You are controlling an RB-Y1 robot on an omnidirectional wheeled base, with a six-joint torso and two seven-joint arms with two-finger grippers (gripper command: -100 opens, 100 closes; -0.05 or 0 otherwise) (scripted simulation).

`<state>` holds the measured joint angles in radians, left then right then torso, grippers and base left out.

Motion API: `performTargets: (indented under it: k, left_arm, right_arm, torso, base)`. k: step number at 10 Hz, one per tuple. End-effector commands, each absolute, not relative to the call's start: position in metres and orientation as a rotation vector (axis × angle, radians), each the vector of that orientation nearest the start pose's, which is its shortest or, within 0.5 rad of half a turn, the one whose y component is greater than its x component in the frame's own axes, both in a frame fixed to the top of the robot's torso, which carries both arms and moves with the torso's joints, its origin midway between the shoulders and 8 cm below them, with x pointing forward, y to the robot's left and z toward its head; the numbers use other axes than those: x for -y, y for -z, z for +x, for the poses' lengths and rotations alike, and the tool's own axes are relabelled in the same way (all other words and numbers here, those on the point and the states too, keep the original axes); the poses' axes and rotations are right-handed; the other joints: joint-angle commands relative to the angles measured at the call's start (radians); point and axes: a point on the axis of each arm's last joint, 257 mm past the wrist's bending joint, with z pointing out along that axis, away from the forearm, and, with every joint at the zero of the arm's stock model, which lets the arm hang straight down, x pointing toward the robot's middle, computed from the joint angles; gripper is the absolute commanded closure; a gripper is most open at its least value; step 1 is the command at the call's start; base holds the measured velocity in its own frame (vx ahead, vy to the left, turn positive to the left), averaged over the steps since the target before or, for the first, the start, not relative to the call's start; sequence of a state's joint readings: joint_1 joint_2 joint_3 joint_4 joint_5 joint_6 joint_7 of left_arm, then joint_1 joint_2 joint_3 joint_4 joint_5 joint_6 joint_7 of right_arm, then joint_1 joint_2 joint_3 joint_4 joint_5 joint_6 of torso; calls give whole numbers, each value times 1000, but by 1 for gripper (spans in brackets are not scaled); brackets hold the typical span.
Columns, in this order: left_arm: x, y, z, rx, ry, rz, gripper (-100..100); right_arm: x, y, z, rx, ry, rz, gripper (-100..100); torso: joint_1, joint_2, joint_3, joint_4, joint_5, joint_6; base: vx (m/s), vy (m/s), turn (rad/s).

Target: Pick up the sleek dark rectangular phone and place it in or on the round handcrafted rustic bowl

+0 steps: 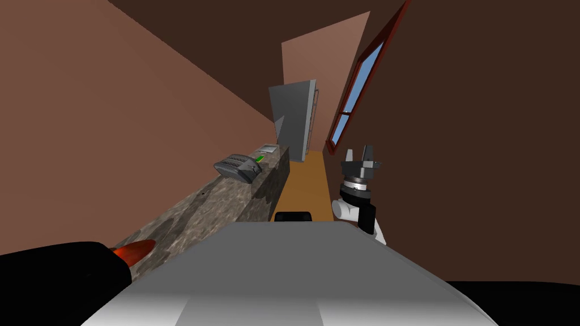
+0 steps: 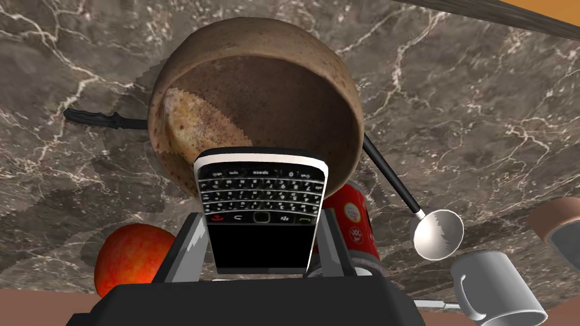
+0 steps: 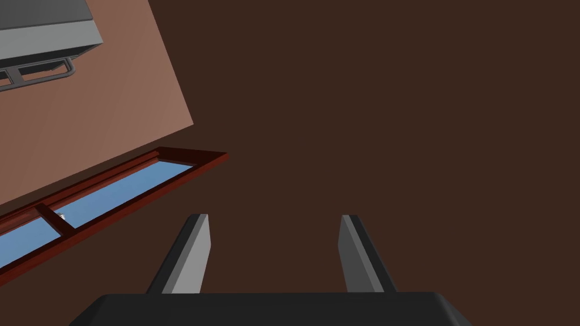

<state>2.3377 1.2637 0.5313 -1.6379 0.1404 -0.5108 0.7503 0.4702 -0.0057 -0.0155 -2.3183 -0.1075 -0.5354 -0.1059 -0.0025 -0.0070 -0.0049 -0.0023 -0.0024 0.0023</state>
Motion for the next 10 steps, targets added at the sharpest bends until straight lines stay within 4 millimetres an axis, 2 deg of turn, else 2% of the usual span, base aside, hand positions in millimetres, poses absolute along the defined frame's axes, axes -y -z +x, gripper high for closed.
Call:
performTargets:
  k: [1, 5, 6, 7, 10]
  left_arm:
    - [-621, 191, -207, -2234, -204, -1951, -100]
    - [-621, 191, -207, -2234, -204, -1951, -100]
    - [-621, 191, -207, -2234, -204, -1951, 0]
    - [-620, 181, -216, -2226, -201, -1956, -100]
    - [-618, 166, -229, -2216, -197, -1965, -100]
  right_arm:
    - [291, -57, 328, -450, -1487, 669, 0]
    - [291, -57, 328, -450, -1487, 669, 0]
    - [291, -57, 328, -450, -1487, 669, 0]
    - [291, -57, 328, -450, -1487, 669, 0]
    - [291, -57, 328, -450, -1487, 669, 0]
  torso:
    - [0, 0, 0, 0, 0, 0]
    - [0, 1, 0, 0, 0, 0]
    - [0, 1, 0, 0, 0, 0]
    - [0, 1, 0, 0, 0, 0]
    - [0, -1, 0, 0, 0, 0]
  base:
    - [0, 0, 0]
    - [0, 0, 0]
    - [0, 0, 0]
    - [11, 3, -46]
    - [22, 8, -34]
